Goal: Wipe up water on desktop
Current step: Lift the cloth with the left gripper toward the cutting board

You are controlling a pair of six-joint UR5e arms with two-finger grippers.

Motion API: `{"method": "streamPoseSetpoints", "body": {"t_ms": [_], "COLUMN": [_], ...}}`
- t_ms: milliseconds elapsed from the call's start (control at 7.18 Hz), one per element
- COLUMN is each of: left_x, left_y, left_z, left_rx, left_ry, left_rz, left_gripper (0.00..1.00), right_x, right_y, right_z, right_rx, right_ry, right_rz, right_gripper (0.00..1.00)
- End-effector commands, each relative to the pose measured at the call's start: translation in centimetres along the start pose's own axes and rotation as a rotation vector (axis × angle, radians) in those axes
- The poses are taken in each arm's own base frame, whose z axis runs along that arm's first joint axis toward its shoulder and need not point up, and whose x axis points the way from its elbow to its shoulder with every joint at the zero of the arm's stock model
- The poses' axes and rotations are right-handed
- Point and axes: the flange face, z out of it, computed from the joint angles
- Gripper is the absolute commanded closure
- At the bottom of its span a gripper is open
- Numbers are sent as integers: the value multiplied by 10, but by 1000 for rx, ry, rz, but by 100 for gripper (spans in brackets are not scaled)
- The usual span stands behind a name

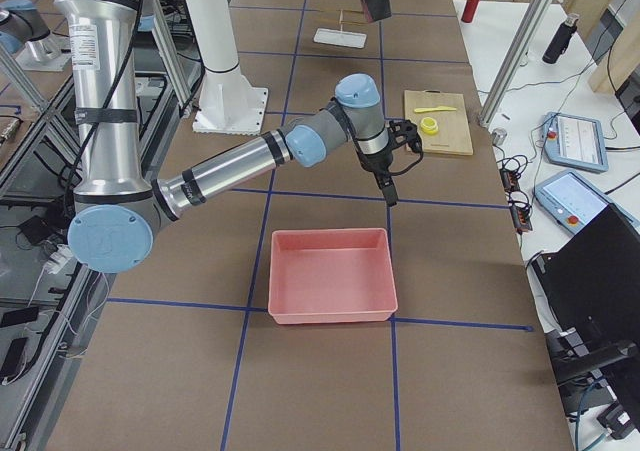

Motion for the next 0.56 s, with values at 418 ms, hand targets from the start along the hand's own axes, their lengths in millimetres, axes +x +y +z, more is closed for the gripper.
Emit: {"method": "streamPoseSetpoints", "body": {"t_ms": [418], "left_x": [193], "left_y": [66], "left_z": [113], "left_rx": [-54], "left_ry": [75], "left_rz": [-294], "left_gripper": [100], "right_x": [-211], "right_y": [-68], "right_z": [26], "right_rx": [160], "right_ry": [-129], "right_rz": [-269], "right_gripper": [0]}}
